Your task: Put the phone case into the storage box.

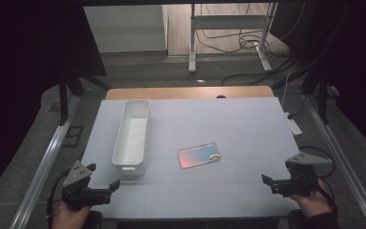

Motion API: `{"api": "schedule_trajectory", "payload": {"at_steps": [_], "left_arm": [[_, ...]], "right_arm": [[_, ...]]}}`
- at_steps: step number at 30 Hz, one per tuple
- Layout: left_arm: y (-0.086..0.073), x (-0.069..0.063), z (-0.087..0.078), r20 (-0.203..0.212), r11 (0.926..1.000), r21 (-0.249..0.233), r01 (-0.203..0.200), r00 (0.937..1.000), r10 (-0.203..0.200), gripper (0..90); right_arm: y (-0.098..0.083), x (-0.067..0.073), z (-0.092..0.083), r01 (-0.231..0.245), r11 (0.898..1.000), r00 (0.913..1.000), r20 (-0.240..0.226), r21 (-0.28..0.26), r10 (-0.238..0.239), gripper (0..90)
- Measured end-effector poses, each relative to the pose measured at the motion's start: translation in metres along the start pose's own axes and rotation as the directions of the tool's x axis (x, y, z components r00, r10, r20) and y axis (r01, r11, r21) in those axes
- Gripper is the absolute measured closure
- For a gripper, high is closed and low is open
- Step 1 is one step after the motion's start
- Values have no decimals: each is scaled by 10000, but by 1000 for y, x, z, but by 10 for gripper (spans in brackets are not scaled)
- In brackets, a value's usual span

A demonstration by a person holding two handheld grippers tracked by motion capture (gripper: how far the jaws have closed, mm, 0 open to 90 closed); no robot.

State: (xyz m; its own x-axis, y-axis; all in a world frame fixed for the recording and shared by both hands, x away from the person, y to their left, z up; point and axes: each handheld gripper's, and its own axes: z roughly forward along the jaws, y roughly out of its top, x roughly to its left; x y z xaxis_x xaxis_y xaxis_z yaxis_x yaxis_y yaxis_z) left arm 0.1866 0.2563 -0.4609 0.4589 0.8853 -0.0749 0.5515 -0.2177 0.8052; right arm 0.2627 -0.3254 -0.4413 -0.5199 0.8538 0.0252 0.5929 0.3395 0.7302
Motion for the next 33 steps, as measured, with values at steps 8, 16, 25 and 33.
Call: {"api": "schedule_trajectory", "payload": {"at_steps": [8,16,25,33], "left_arm": [[0,0,0,70,10000,-14,-48,10000,48,0],[0,0,0,103,10000,32,-70,9999,70,0],[0,-1,1,103,9999,71,-93,9999,92,4],[0,-1,0,125,9998,67,-168,9998,167,5]], "right_arm": [[2,2,3,231,9995,9995,-200,205,-226,0],[9,3,7,583,9983,9977,-354,61,-580,0],[15,7,15,962,9954,9933,-644,3,-959,0],[20,9,23,1015,9948,9907,-913,23,-1009,0]]}}
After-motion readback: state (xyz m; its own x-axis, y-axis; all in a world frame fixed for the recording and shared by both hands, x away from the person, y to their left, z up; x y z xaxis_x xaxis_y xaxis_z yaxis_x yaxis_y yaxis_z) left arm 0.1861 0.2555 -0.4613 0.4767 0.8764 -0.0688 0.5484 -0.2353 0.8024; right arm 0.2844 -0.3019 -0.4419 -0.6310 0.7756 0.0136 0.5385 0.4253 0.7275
